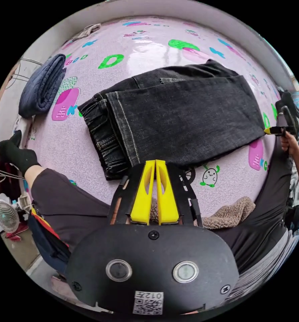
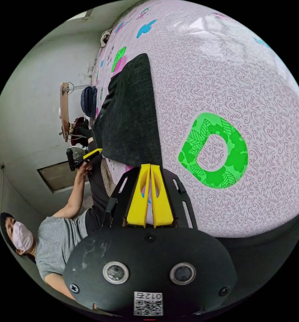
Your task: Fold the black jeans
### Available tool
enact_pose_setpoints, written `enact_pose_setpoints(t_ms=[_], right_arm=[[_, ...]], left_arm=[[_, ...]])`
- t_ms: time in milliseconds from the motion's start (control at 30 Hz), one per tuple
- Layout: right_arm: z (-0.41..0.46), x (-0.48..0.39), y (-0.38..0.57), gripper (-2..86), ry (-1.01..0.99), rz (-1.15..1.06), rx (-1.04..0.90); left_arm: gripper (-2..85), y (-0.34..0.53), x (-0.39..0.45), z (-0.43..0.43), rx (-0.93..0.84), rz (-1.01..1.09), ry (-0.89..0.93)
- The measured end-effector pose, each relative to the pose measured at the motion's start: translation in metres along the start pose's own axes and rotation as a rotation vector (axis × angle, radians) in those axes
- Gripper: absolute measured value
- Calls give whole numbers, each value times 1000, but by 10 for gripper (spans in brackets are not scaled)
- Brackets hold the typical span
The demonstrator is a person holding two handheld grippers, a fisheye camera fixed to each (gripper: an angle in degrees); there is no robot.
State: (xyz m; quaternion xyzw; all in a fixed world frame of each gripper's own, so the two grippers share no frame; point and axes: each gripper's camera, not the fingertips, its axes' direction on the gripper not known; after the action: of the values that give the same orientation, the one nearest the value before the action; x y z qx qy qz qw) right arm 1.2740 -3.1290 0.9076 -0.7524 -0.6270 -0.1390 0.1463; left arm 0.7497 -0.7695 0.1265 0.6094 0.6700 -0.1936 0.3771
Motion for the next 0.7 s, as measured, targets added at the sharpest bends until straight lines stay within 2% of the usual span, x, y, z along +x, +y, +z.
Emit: enact_pose_setpoints(t_ms=[100,200,333,500,600,667,700], right_arm=[[7,-9,-4,-9,75,-12,-15],[8,-20,-9,-8,173,-27,-37],[-2,-45,-26,-8,179,-129,134],[16,-67,-73,-8,171,-192,229],[39,-63,-102,-8,198,-160,180],[50,-46,-114,-8,289,-56,182],[51,-40,-116,-8,253,-36,184]], left_arm=[[0,2,-12,-6,8,-69,104],[2,4,-7,-30,66,-86,30],[4,-7,-3,-52,185,-75,27],[3,-46,-2,-30,175,-98,-45],[0,-50,-11,-13,157,-110,-13],[-1,-45,-17,-11,178,-110,33],[-2,-41,-19,-10,187,-107,56]])
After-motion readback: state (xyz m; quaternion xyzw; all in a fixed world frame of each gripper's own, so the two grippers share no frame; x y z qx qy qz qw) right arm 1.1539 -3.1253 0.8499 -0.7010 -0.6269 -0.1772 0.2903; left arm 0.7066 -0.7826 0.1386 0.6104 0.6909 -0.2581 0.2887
